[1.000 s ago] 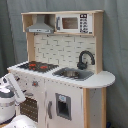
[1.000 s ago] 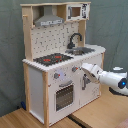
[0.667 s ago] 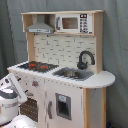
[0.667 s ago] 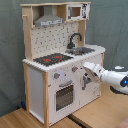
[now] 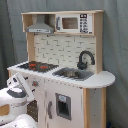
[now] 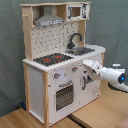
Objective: Play with the kitchen
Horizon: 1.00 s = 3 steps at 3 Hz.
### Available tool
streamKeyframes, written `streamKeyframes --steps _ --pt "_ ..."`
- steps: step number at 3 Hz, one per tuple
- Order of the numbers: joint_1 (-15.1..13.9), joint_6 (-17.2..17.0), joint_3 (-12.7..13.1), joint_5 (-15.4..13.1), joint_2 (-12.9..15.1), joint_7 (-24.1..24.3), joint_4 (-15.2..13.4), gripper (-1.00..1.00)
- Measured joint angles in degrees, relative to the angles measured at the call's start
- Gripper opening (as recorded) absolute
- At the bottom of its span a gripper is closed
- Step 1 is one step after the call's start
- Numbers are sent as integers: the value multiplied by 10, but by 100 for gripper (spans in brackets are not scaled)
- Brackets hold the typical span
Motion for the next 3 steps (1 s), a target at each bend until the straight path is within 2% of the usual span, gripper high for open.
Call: streamKeyframes --steps 1,2,3 --pt "-52 27 15 1 0 1 19 100" --pt "-83 19 31 4 0 1 64 100" --pt "-130 17 42 4 0 -6 95 100"
